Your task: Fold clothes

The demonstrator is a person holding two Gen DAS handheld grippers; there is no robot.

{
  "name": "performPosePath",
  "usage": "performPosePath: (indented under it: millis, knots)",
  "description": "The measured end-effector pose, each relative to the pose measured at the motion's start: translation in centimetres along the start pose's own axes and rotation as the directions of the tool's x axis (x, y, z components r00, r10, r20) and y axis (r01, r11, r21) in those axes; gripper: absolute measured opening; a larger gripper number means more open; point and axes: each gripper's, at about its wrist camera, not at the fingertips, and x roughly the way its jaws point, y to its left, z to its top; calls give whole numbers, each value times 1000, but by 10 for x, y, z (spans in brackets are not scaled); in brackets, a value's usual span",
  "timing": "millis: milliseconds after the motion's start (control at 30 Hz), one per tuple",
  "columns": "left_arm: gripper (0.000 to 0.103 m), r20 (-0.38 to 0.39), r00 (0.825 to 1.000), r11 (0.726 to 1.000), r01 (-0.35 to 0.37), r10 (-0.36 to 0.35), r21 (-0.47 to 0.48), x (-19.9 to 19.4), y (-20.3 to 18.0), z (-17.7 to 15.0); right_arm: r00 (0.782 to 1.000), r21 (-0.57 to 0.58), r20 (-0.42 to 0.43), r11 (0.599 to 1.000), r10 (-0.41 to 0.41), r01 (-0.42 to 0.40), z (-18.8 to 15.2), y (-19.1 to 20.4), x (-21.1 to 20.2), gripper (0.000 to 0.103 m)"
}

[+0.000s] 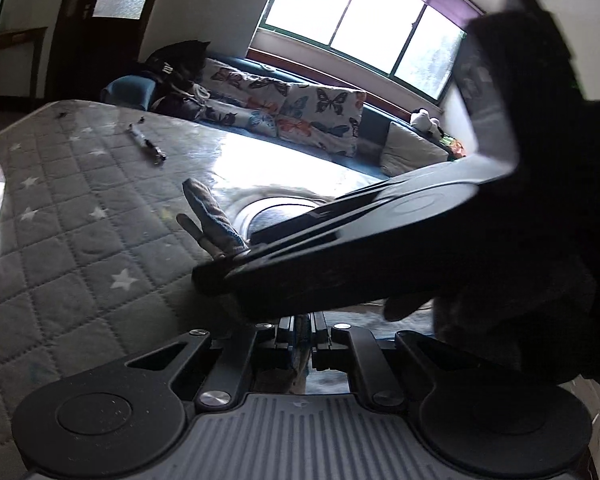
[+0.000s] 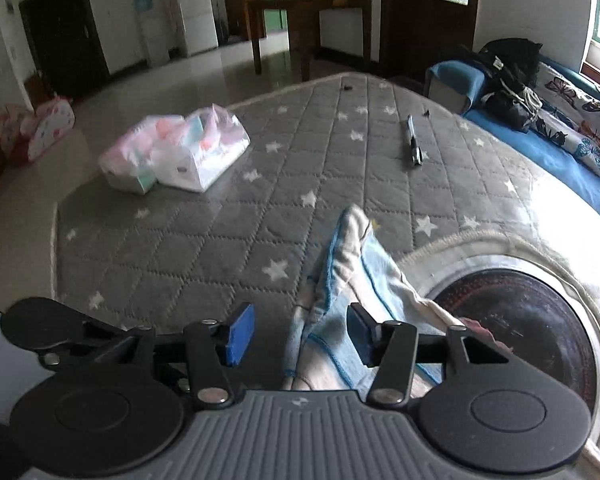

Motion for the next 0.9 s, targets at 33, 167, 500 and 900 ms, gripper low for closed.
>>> performPosePath:
  millis: [33,167,500,900]
  knots:
    - [8,-3,1000,1000,4,-4,8,1,-3,-1,1000,-2,-11,1000,-10,10,-2,-1,1,49]
    - [8,-16,1000,998,23,-22,50,6,-14,-3,999,28,0,999,-35,35,-17,-9,0,26]
    - [57,-2,991,973,134,-137,189,-8,-32,-13,985,234,138,970,-102,67,-84,-59,-51,10]
    - [58,-83,990,967,126,-110,220,21,-56,-16,969,438,131,889,-208,132,-162,-160,-140,9]
